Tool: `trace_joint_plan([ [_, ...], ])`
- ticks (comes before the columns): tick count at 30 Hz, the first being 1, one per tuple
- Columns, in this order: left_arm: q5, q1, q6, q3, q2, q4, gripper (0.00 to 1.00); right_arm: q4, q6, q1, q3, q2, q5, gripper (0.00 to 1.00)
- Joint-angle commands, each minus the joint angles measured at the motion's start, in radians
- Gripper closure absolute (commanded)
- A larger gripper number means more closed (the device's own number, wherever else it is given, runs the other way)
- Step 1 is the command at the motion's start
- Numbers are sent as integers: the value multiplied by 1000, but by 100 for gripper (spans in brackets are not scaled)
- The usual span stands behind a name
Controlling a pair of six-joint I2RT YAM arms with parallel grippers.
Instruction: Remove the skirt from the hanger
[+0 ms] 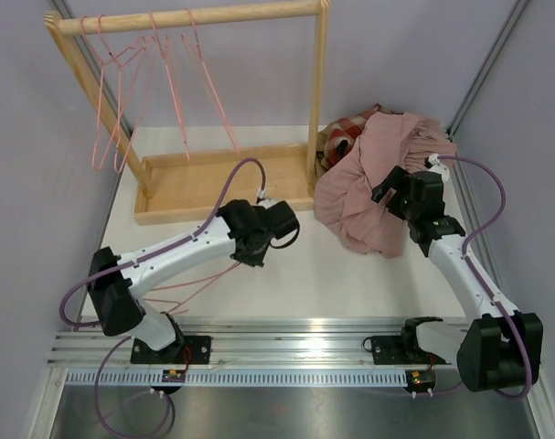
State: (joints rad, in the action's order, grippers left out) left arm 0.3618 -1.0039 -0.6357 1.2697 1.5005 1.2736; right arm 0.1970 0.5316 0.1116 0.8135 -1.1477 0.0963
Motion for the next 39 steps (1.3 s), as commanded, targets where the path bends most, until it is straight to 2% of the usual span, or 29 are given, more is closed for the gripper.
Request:
trace_joint_plan([
  [1, 227, 2, -33, 341, 64, 171, 100, -7, -7, 5, 9, 49, 17, 1],
  [4, 285, -2, 16, 583, 133, 213, 100, 1, -10, 5, 9, 80, 10, 1],
  [5, 296, -2, 27, 740, 153, 222, 100, 2, -12, 7, 9, 94, 13, 1],
  [8, 315, -2, 53, 964, 191, 224, 100, 16, -21, 5, 10, 117, 25, 1],
  [9, 306, -1, 65, 993, 190, 183, 100, 27, -28, 5, 10, 121, 29, 1],
  [11, 296, -1, 68, 955, 129, 95, 100, 35, -33, 5, 10, 137, 36, 0],
  [12, 260, -2, 83, 910, 88, -42, 100, 35, -35, 5, 10, 143, 37, 1],
  [13, 240, 2, 94, 857, 46, -125, 100, 38, -35, 5, 10, 151, 33, 0],
  [14, 211, 8, 126, 735, -41, -211, 100, 42, -33, 5, 15, 155, 33, 1],
  [15, 189, 16, 128, 703, -68, -312, 100, 44, -33, 7, 16, 160, 29, 1],
  [17, 166, 45, 142, 694, -69, -313, 100, 53, -33, 5, 24, 169, 17, 1],
  [20, 186, 67, 180, 827, 9, -105, 100, 77, -33, 5, 36, 183, -12, 0],
  [21, 212, 67, 186, 896, 68, 38, 93, 82, -33, 5, 35, 187, -17, 0],
  [22, 212, 70, 194, 905, 92, 106, 79, 82, -32, 5, 33, 200, -27, 1],
  [23, 215, 71, 194, 901, 113, 175, 59, 84, -28, 5, 29, 207, -32, 1],
  [24, 221, 73, 192, 816, 134, 276, 35, 84, -27, 5, 26, 213, -38, 1],
  [25, 215, 79, 208, 712, 115, 276, 21, 84, -24, 5, 23, 224, -49, 1],
  [26, 191, 91, 196, 633, 95, 273, 11, 78, -21, 5, 15, 227, -55, 1],
  [28, 137, 128, 151, 433, 55, 253, 2, 76, -18, 5, 10, 230, -67, 0],
  [29, 135, 128, 108, 380, 38, 244, 1, 71, -13, 5, 7, 229, -75, 0],
  [33, -80, 123, 105, 98, -95, 57, 1, 67, -9, 5, -7, 229, -92, 1],
  [35, -80, 125, 114, -19, -103, 40, 1, 59, -2, 5, -25, 233, -127, 0],
  [39, -75, 123, 129, -99, -68, 27, 1, 53, -1, 3, -36, 230, -135, 1],
])
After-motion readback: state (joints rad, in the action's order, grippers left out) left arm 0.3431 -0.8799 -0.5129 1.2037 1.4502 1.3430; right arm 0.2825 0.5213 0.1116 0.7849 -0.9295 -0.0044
